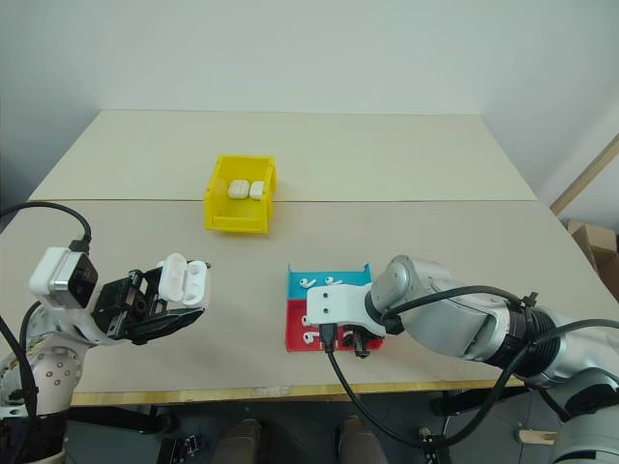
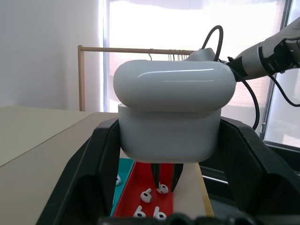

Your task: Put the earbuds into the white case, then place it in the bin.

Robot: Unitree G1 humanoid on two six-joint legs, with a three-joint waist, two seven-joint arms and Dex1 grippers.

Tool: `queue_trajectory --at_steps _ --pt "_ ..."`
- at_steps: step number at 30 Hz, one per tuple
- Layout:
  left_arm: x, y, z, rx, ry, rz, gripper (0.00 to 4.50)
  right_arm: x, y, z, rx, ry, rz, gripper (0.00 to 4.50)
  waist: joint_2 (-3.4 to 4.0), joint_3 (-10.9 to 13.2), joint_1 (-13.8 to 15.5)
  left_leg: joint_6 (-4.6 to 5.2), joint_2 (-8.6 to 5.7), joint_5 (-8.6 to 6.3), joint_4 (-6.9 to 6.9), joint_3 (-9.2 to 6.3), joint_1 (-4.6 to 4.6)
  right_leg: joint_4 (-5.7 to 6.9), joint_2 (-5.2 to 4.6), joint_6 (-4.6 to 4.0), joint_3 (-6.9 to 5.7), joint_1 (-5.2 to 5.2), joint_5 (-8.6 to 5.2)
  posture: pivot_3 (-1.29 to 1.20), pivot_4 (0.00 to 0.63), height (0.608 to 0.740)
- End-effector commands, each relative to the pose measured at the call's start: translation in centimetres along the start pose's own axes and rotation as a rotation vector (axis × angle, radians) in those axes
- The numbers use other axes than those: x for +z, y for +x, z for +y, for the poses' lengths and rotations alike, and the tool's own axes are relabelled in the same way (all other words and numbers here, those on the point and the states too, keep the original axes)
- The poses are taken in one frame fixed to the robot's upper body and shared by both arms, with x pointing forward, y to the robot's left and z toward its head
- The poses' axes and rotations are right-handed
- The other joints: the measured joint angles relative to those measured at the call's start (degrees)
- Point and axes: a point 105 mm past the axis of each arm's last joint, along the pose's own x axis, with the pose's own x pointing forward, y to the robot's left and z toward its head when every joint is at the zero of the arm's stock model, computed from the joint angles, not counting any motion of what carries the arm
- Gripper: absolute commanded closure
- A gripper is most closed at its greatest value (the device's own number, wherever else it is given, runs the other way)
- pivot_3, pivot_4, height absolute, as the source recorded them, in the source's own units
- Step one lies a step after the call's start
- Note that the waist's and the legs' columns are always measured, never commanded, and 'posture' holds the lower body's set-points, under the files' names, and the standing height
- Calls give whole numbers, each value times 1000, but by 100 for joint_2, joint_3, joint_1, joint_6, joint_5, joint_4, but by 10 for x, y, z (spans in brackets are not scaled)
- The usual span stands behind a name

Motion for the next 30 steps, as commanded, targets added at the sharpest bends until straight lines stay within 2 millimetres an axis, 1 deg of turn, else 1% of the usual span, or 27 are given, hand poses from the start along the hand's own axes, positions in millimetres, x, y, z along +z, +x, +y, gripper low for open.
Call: queue_trajectory --at_steps 1,6,11,24,28,30 --pt "8 3 -3 -23 51 6 1675 3 -3 -1 -21 -38 -10 2929 0 0 0 0 0 0 0 0 0 0 0 0 0 0 0 0 150 740" --pt "7 3 -3 -22 50 12 1675 1 -3 0 -19 -72 -11 2929 0 0 0 0 0 0 0 0 0 0 0 0 0 0 0 0 150 740" --pt "7 3 -3 -19 52 15 1675 -3 -3 2 -13 -144 -8 2929 0 0 1 0 0 0 0 0 0 -1 0 1 -1 0 -1 0 150 740" --pt "5 4 -3 3 60 18 1675 -10 0 1 -18 -315 -6 2929 0 0 -1 0 0 0 0 0 0 -1 0 1 0 0 -1 0 150 740" --pt "4 5 -4 7 60 21 1675 -10 1 -1 -30 -384 -14 2929 0 0 -2 0 0 0 0 0 0 -1 0 1 -1 0 -1 0 150 740" --pt "4 4 -4 7 57 21 1675 -9 0 -2 -34 -384 -22 2929 0 0 -1 0 0 0 0 0 1 -1 0 1 0 0 -1 0 150 740"
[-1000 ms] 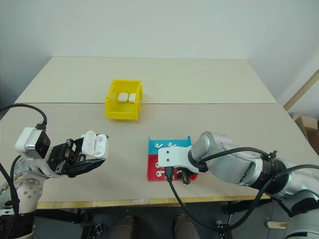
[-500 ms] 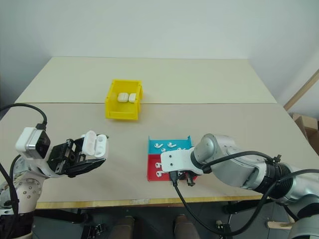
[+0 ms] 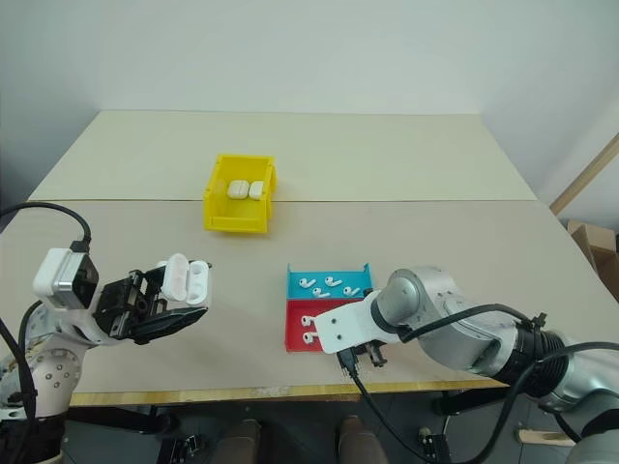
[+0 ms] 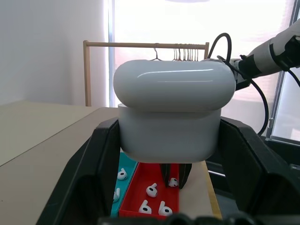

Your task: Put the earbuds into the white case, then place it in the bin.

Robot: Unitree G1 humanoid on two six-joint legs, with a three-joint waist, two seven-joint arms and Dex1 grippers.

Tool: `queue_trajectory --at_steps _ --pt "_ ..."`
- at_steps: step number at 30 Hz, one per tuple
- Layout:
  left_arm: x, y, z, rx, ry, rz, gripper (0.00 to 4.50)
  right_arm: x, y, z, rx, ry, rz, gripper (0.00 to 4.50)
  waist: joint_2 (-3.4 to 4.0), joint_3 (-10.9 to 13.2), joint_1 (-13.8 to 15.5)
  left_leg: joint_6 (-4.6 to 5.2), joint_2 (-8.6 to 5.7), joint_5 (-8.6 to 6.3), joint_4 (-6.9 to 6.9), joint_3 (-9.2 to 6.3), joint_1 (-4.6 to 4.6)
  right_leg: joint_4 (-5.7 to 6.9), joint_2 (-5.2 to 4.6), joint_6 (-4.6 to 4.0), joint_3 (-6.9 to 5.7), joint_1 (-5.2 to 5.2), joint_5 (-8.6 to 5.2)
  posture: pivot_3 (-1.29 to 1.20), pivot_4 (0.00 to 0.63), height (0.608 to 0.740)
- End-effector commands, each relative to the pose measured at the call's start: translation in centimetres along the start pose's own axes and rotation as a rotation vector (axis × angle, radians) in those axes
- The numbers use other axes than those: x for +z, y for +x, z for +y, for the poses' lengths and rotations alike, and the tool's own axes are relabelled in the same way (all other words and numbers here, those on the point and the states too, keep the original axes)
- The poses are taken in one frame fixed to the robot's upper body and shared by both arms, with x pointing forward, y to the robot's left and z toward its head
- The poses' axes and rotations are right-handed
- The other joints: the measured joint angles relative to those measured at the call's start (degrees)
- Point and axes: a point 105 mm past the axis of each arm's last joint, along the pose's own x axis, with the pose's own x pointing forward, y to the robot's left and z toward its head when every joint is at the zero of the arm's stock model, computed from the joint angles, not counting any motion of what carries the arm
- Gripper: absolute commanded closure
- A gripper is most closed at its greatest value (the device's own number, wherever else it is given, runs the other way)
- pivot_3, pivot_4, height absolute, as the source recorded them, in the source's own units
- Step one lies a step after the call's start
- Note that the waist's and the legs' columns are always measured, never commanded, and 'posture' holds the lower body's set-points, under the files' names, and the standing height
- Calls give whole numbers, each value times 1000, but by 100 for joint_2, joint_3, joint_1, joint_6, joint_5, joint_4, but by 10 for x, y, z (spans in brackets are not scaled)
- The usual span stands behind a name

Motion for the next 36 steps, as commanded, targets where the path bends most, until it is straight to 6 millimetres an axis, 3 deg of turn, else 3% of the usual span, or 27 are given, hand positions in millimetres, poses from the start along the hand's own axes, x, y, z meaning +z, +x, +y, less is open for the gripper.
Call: queue_trajectory --at_steps 1,7,12,22,29,32,36 --pt "7 4 -5 -24 43 -5 1675 5 -11 -10 -58 -24 -26 2929 0 0 0 0 0 0 0 0 0 0 0 0 0 0 0 0 150 740" --pt "7 4 -5 -30 36 -7 1675 19 -29 -19 -103 -7 -114 2929 0 0 6 0 0 0 0 -1 0 0 0 0 0 2 0 0 150 740" --pt "7 5 -5 -33 32 -5 1675 19 -40 -13 -91 -103 -116 2929 0 0 24 0 0 0 0 -1 0 -2 -1 0 -2 3 0 0 150 740" --pt "4 5 -6 -26 28 5 1675 16 -28 -37 -138 64 -76 2929 1 1 -2 0 2 0 0 -1 3 1 3 -2 -1 3 1 0 150 740" --pt "4 5 -6 -16 32 7 1675 13 -18 -41 -122 98 -43 2929 2 1 15 0 1 0 -1 -2 -1 -2 1 -2 -2 2 1 0 150 740" --pt "4 5 -6 -14 31 9 1675 15 -19 -42 -129 117 -49 2373 2 1 8 0 1 0 -1 -2 0 -1 2 -2 -2 2 1 0 150 740" --pt "4 5 -6 -12 28 11 1675 20 -23 -45 -132 147 -63 2373 2 1 -8 0 1 0 -1 -4 0 0 2 -2 -2 2 1 0 150 740"
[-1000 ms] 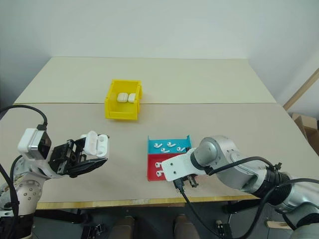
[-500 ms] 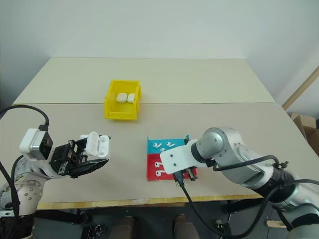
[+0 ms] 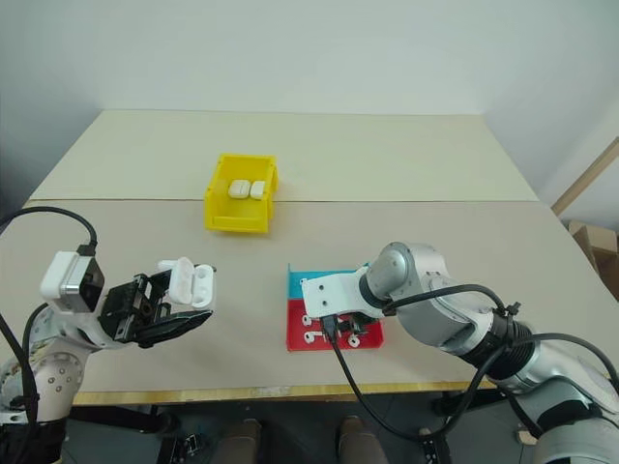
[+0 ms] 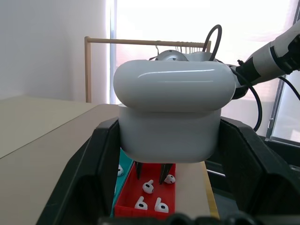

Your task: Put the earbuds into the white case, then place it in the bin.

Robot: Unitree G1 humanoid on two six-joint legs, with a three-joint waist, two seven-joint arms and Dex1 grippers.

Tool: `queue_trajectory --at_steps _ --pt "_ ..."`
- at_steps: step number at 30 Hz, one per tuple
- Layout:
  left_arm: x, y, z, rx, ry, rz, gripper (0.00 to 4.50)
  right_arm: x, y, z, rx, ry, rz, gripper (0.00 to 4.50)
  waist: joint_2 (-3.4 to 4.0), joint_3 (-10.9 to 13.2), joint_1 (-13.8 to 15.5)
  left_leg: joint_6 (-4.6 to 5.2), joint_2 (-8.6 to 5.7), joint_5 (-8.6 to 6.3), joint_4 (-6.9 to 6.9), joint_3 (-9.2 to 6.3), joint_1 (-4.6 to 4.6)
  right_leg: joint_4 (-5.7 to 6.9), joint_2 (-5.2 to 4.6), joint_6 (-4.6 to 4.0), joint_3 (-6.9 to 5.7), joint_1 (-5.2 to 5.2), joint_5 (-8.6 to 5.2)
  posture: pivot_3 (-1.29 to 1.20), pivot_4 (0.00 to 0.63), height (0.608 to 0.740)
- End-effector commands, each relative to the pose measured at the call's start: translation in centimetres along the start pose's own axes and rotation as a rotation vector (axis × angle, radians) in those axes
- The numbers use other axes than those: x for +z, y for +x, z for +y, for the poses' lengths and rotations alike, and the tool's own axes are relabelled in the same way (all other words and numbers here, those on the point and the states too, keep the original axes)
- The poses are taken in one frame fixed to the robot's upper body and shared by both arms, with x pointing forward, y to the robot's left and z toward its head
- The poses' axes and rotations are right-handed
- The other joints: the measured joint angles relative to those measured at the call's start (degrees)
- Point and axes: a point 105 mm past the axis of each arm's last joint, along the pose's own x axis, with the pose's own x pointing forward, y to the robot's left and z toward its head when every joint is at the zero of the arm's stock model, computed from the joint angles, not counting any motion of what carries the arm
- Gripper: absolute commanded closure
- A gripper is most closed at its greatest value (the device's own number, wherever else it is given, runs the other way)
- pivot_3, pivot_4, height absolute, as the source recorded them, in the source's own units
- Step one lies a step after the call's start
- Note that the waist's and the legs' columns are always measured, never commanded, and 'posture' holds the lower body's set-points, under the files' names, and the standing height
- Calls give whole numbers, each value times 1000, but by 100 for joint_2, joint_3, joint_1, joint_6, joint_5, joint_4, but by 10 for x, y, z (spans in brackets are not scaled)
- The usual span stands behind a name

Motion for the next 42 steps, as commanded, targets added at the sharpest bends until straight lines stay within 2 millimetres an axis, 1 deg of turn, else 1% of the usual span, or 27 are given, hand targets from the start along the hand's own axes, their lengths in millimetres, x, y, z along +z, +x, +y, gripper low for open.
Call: queue_trajectory --at_steps 1,7,14,29,42 --pt "7 2 -3 -19 43 2 1675 9 -13 -8 -44 -4 -9 2373 0 0 -4 0 0 0 0 0 0 0 0 0 0 0 0 0 150 740" --pt "5 3 -2 -20 39 8 1675 5 -9 -4 -4 73 24 2373 0 0 4 0 0 0 0 -2 -1 -1 0 0 -2 0 0 0 150 740" --pt "4 4 -3 -22 38 12 1675 10 -3 -5 -5 135 54 2373 1 0 -12 0 0 0 0 -2 0 0 0 0 -2 -1 0 0 150 740" --pt "3 5 -3 -19 33 6 1675 8 6 -9 -11 178 91 2373 1 1 -2 0 0 0 -1 -3 -1 -1 0 0 -3 -2 0 0 150 740" --pt "2 5 -5 -17 34 12 1675 5 10 -6 0 194 105 2373 1 1 -4 0 0 0 -2 -3 -1 -1 0 0 -4 -2 0 0 150 740"
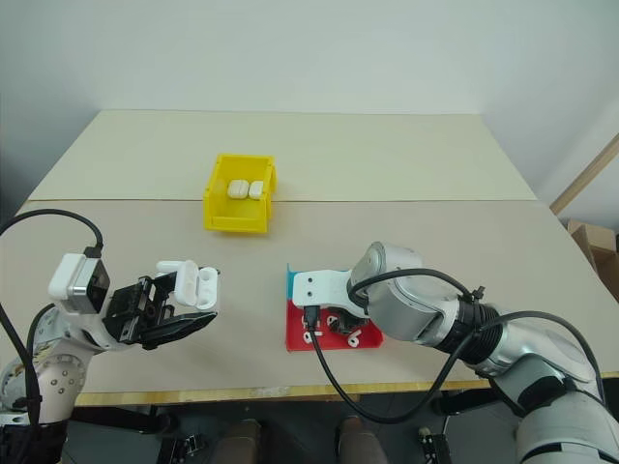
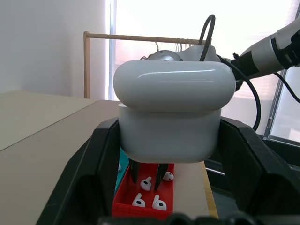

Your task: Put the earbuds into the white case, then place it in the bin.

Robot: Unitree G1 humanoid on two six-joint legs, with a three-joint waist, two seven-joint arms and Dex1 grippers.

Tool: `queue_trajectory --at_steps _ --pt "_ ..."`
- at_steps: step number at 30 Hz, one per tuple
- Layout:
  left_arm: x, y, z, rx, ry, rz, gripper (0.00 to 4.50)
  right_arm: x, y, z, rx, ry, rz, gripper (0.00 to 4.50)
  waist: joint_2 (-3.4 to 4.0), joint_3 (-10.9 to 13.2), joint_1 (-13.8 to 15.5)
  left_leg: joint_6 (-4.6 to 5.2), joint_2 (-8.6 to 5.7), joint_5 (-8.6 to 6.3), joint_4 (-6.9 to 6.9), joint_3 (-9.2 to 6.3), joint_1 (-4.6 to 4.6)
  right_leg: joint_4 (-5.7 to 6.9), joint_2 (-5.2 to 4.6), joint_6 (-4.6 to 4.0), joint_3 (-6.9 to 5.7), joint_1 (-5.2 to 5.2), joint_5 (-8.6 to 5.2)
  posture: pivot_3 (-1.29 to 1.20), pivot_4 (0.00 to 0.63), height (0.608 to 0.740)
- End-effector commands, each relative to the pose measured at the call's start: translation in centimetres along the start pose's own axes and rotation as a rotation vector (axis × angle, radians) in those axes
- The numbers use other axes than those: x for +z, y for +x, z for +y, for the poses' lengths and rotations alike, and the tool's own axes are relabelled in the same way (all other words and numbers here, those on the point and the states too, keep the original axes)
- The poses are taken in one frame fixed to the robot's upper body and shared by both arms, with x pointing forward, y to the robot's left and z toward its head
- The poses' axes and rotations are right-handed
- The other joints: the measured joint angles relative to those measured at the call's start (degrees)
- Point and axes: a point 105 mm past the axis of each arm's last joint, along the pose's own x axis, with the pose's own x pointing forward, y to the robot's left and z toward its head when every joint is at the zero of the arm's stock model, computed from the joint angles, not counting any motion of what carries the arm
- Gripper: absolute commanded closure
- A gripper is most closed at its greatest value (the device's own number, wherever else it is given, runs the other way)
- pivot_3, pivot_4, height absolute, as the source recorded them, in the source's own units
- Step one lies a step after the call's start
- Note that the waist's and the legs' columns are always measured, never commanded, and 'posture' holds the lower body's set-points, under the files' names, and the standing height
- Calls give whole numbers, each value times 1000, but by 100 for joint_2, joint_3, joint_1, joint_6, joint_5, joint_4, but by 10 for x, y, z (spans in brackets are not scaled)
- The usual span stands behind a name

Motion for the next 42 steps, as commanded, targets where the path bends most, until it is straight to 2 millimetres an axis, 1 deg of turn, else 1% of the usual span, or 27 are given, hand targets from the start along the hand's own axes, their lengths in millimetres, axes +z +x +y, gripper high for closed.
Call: queue_trajectory --at_steps 1,14,15,16,18,28,30,33,36,39,42 --pt "6 3 -4 -21 49 1 1675 6 -7 -3 -27 -16 -11 2373 0 0 -1 0 0 0 0 0 0 0 0 0 0 0 0 0 150 740" --pt "5 2 -4 -18 50 8 1675 8 -7 -5 -32 -16 -8 2373 0 0 -2 0 0 0 -1 0 0 0 0 0 0 -1 0 0 150 740" --pt "5 2 -4 -18 50 9 1675 7 -7 -5 -31 -18 -7 2749 1 0 -1 0 0 0 -1 0 -1 0 0 0 0 -1 0 0 150 740" --pt "5 2 -4 -18 50 10 1675 7 -7 -5 -31 -18 -6 2950 0 0 -1 0 0 0 -1 0 -1 -1 0 0 0 -1 0 0 150 740" --pt "4 2 -4 -19 49 10 1675 7 -8 -4 -29 -19 -7 3578 1 0 0 0 0 0 -1 0 -1 -1 0 0 0 -1 0 0 150 740" --pt "4 3 -3 -17 51 13 1675 5 -8 -5 -32 -33 1 3578 1 0 -1 0 0 0 -2 0 -1 -1 0 0 0 -2 0 0 150 740" --pt "4 3 -3 -17 52 14 1675 5 -8 -4 -29 -36 -1 3798 1 0 -1 0 0 0 -2 0 -1 -1 0 0 0 -2 0 0 150 740" --pt "5 2 -3 -16 50 10 1675 7 -10 -4 -31 -41 -12 3808 1 0 -3 0 0 0 -2 0 -1 -1 0 0 0 -2 0 0 150 740" --pt "6 2 -4 -26 50 -2 1675 13 -21 -5 -47 -38 -52 3808 1 1 -1 0 0 0 -2 0 -1 -1 0 0 0 -3 0 0 150 740" --pt "9 5 -5 -48 51 -31 1675 18 -48 -7 -76 -13 -137 3808 4 3 5 0 0 0 -3 -1 -8 -1 0 0 0 -10 0 0 150 740" --pt "12 10 -8 -75 49 -77 1675 13 -76 -7 -128 -23 -227 3808 4 3 43 0 -1 0 -4 -4 -13 -5 -2 1 -4 -12 0 0 150 740"
